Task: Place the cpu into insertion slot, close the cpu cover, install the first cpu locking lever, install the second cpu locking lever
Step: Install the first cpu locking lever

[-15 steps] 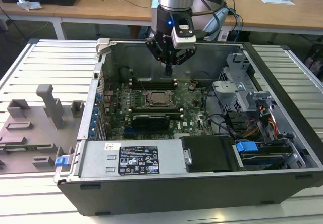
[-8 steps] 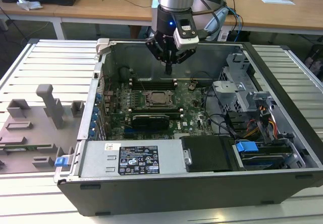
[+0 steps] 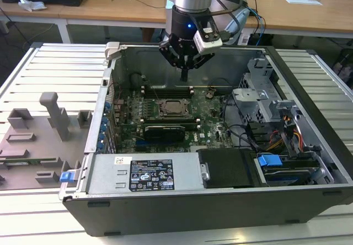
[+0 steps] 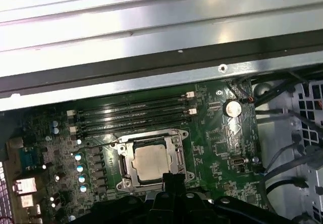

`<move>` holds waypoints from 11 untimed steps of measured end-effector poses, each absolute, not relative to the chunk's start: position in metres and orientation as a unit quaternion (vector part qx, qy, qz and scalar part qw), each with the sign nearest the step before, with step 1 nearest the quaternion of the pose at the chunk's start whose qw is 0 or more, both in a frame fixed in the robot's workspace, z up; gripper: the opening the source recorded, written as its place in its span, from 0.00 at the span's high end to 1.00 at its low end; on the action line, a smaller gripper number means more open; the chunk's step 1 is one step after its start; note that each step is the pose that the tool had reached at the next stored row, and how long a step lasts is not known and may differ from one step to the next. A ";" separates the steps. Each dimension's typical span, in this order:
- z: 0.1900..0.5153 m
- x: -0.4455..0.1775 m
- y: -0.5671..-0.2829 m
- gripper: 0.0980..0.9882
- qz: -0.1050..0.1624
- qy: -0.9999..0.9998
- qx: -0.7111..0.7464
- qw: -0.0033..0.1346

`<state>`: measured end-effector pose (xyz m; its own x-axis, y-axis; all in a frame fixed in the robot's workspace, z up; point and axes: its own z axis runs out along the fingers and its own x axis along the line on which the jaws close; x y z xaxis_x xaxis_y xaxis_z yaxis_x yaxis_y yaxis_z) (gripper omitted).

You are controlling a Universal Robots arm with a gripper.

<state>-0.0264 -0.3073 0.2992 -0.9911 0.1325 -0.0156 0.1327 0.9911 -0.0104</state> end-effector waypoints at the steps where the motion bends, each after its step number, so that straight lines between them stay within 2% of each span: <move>1: 0.299 -0.026 -0.307 0.99 -0.006 0.998 0.059 0.007; 11: 0.299 -0.026 -0.307 0.99 -0.003 1.000 -0.030 0.008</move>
